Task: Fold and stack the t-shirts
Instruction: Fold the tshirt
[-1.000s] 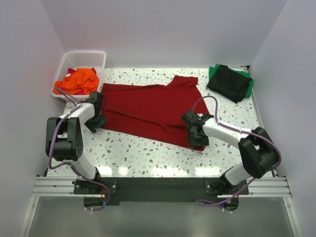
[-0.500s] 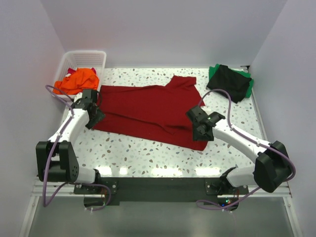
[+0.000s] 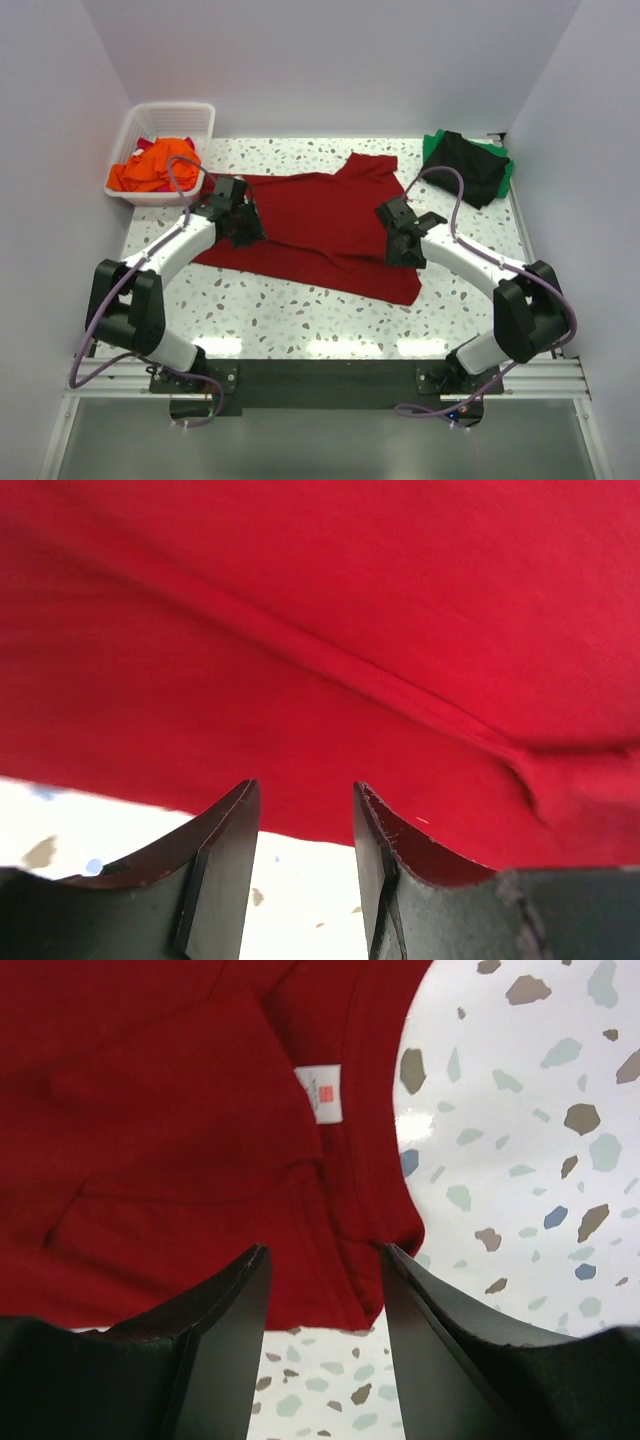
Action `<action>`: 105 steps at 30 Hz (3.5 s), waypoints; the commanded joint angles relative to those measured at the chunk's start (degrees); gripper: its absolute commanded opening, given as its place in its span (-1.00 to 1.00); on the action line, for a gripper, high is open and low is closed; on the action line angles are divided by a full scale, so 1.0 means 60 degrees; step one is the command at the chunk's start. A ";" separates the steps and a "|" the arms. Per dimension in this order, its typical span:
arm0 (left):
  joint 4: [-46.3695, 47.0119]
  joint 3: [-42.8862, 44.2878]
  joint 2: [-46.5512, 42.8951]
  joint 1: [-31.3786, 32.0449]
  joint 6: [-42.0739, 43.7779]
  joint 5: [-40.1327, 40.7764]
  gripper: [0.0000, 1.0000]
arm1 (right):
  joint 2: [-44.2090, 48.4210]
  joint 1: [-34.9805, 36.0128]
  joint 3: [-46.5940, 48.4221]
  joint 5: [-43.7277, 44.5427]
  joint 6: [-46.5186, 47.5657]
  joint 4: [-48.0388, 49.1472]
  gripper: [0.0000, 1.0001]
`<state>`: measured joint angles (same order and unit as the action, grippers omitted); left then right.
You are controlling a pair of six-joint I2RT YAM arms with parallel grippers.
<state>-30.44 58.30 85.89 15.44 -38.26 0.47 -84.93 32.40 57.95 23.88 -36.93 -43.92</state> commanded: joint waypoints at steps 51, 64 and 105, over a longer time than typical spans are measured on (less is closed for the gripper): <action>0.2817 0.2572 0.4186 0.4091 -0.0845 -0.2247 -0.21 | -0.1227 -0.2222 0.1166 -0.1358 0.0471 0.1212 0.01; 0.2144 0.2983 0.3968 0.4121 -0.0670 -0.1368 -1.00 | -0.1227 -0.2295 0.1269 -0.1387 0.0559 0.1154 -0.01; 0.0898 0.4843 0.4377 0.4091 -0.0391 0.1050 -0.14 | -0.1241 -0.2251 0.0185 -0.3804 0.1863 0.1958 -0.47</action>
<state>-26.59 86.41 114.63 39.88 -40.45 5.91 -91.50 18.96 59.59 3.40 -26.22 -35.94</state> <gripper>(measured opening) 0.426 0.290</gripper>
